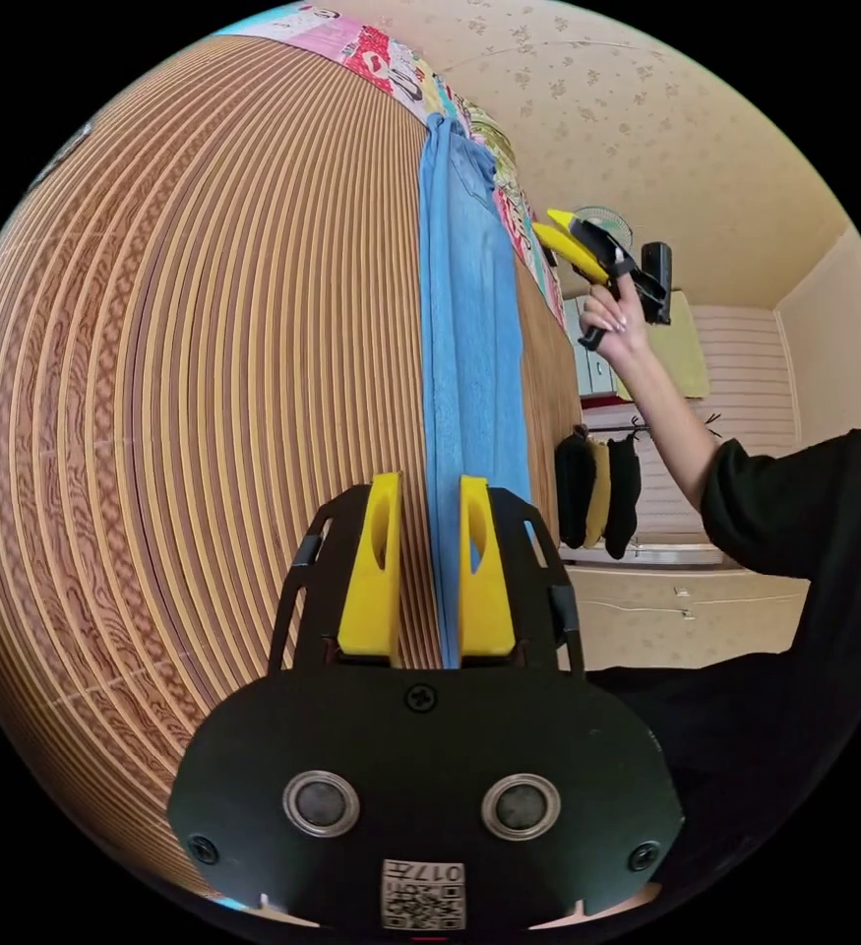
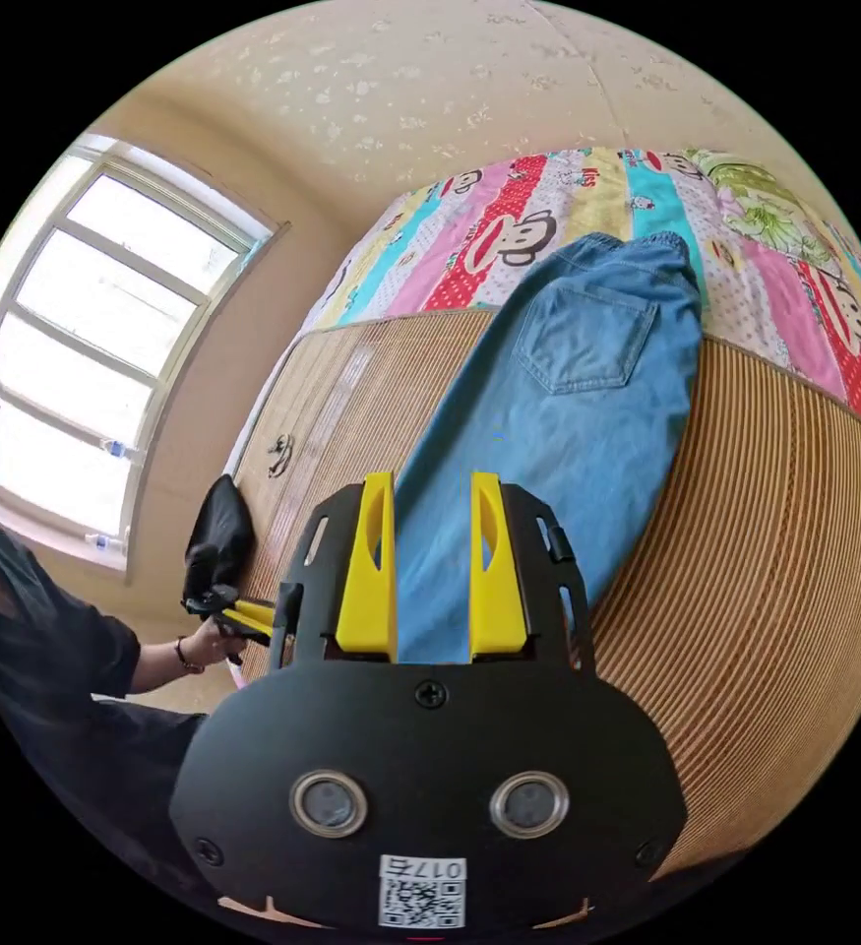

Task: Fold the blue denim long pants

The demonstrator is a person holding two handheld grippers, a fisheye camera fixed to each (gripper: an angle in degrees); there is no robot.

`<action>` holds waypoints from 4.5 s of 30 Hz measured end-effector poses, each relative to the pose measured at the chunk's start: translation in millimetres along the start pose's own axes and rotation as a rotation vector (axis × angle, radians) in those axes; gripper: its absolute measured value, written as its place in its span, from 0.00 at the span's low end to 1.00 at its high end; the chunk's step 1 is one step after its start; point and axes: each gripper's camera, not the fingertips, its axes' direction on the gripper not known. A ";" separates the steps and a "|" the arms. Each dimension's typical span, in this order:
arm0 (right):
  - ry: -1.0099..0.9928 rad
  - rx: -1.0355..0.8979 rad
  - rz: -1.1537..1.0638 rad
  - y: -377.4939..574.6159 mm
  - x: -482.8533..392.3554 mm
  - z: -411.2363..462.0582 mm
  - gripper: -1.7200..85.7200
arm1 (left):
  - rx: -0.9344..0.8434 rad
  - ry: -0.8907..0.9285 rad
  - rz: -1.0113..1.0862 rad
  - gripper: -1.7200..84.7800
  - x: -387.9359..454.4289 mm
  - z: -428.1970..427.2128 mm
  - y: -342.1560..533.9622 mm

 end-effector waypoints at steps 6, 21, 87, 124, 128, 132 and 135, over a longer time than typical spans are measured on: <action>-0.153 0.066 0.320 123.2 90.9 -7.3 0.18 | 0.030 0.138 -0.012 0.14 -19.3 7.1 -62.8; -0.363 0.094 0.338 187.4 131.2 33.2 0.14 | -0.042 0.053 0.082 0.14 8.1 42.4 -102.2; -0.948 0.288 -0.490 225.0 -131.8 -359.7 0.03 | 0.204 0.583 0.613 0.02 390.8 -100.1 16.4; -0.214 -0.246 0.374 326.3 -47.4 -45.2 0.09 | -0.147 0.055 -0.140 0.12 99.3 130.0 25.3; -0.342 -0.198 0.548 370.9 -21.9 -32.5 0.17 | -0.097 0.077 -0.162 0.17 80.4 127.4 15.6; -0.605 -0.108 0.720 399.2 -4.6 -1.5 0.20 | -0.065 0.103 -0.148 0.20 63.5 134.1 -25.9; -0.713 -0.014 0.804 412.5 -5.7 17.7 0.21 | -0.147 0.104 -0.127 0.21 55.0 156.8 -54.6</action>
